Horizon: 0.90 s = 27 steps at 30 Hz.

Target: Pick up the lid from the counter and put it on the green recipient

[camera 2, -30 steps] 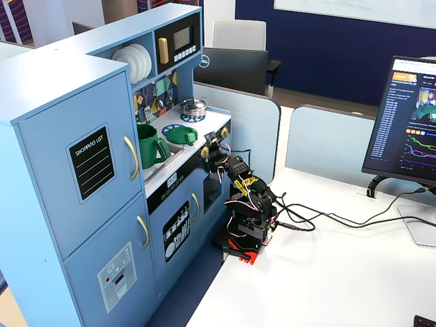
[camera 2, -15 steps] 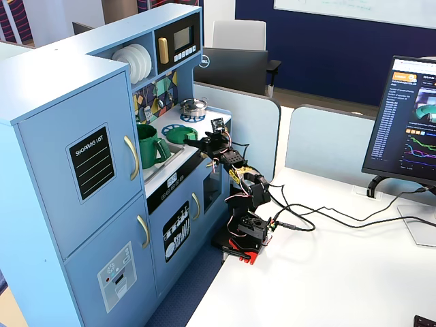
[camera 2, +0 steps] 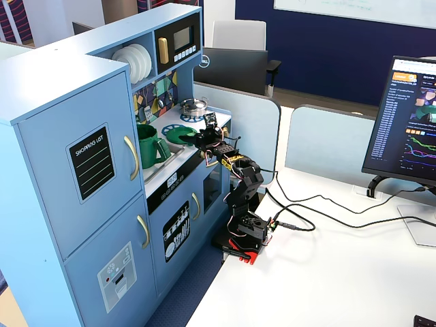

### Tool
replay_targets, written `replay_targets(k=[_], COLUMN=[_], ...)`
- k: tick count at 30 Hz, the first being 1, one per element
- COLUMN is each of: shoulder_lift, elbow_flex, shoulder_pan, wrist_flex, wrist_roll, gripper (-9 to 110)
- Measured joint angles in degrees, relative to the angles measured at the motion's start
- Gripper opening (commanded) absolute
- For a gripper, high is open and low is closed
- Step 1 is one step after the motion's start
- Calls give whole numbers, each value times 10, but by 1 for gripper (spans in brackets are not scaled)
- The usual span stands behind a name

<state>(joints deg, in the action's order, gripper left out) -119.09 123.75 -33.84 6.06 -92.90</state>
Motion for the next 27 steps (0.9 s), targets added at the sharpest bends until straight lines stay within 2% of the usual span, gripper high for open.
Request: replay_targets(k=[12,14,16,27], shoulder_lift=[61,69,72,74], elbow_flex=[-42,-48,-50,-76], shoulder_pan=[21,25,27,45], wrist_flex=[0,0,0,-1], wrist_roll=[0,0,0,-23], gripper=[34,24,1,0])
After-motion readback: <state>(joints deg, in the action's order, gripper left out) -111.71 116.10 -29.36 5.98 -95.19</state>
